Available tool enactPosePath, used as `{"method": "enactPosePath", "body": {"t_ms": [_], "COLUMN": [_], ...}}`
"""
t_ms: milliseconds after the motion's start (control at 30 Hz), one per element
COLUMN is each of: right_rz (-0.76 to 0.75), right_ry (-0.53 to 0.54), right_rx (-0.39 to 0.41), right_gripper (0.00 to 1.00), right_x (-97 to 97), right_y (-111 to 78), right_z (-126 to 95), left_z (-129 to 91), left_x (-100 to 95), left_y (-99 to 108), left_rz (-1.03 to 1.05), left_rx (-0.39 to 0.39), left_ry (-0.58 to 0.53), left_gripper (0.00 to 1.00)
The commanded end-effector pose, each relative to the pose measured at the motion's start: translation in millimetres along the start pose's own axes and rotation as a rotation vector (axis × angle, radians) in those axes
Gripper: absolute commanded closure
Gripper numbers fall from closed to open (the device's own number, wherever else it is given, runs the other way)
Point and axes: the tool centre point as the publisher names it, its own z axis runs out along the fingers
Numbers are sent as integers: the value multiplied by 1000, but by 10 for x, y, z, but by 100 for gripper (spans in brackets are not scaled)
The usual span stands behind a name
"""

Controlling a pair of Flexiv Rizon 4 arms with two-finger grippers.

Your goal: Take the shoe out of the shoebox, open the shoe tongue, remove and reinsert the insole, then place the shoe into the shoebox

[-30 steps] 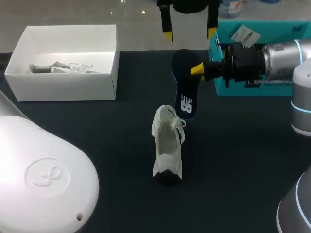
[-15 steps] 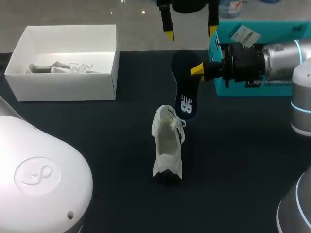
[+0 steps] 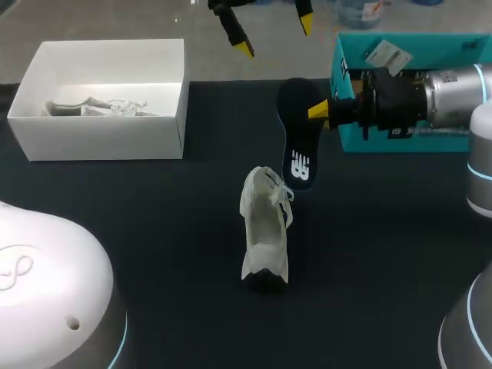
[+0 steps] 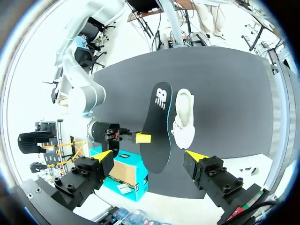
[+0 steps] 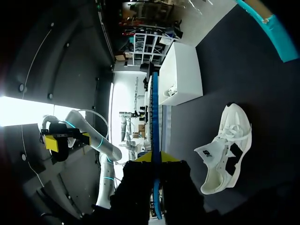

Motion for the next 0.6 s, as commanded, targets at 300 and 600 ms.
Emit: {"method": "enactPosePath", "body": {"t_ms": [300, 600], "right_rz": [3, 5], "right_ry": [-2, 0], "right_rx": [24, 35], "right_gripper": [100, 100], "right_x": [7, 1], "right_y": [5, 20], "right_z": [24, 41], "left_z": [-24, -24], "left_x": [351, 351], "left_y": [-98, -98], "left_rz": [108, 108], "left_rx": [31, 31], "left_ry": [-209, -209], "left_gripper": [0, 0]}}
